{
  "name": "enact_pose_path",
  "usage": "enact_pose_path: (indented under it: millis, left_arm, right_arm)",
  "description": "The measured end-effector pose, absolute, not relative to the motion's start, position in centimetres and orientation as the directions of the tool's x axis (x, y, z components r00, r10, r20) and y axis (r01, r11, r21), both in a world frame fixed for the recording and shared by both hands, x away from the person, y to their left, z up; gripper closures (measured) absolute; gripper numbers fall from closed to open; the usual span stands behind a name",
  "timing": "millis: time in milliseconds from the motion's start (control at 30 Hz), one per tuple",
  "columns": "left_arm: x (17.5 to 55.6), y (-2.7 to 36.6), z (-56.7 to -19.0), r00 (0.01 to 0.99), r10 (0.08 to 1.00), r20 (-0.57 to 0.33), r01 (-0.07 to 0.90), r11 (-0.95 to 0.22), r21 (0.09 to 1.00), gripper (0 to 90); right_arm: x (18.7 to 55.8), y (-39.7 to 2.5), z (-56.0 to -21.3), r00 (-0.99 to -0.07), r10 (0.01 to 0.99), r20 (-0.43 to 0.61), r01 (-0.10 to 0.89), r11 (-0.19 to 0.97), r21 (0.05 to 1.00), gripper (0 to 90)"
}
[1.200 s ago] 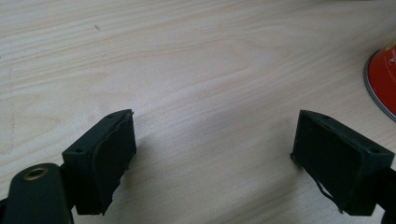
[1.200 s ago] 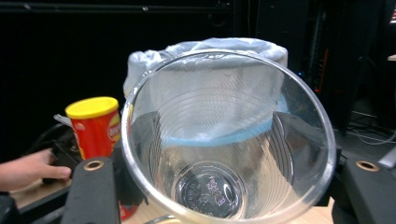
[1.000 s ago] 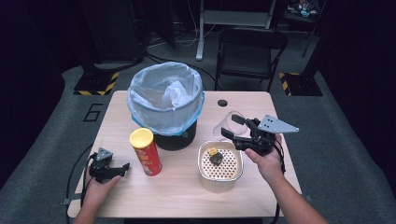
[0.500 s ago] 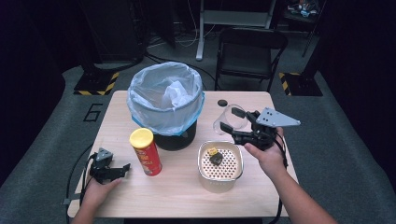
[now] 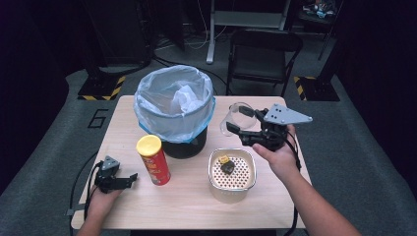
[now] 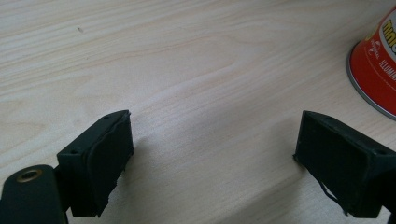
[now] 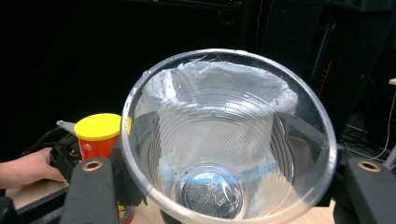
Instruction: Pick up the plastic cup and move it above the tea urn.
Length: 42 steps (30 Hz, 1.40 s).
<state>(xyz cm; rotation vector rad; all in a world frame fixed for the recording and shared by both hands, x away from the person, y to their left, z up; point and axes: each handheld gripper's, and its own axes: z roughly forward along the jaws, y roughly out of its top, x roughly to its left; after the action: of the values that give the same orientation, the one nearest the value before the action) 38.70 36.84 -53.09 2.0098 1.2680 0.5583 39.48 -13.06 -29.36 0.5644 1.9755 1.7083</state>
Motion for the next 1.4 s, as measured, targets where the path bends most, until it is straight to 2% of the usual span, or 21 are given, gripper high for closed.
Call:
enact_pose_path:
  millis: [367,767,1133,1400]
  left_arm:
    - [38.7,36.9,-53.0,0.439,0.898,-0.011,0.615,-0.292,0.732,10.7]
    - [38.8,37.0,-53.0,0.433,0.901,-0.019,0.619,-0.282,0.733,10.6]
    - [38.8,36.9,-53.0,0.433,0.901,-0.014,0.616,-0.284,0.734,10.6]
    - [38.8,36.8,-53.1,0.427,0.904,-0.010,0.609,-0.279,0.743,10.6]
  right_arm:
    - [40.5,-11.0,-27.4,-0.803,0.591,-0.078,0.020,0.157,0.987,33.1]
    - [43.9,-7.5,-23.6,-0.799,0.596,-0.074,0.019,0.148,0.989,32.9]
    - [47.2,-2.6,-23.8,-0.817,0.571,-0.075,0.041,0.188,0.981,32.7]
    - [49.1,-0.4,-24.3,-0.802,0.594,-0.059,0.082,0.207,0.975,32.3]
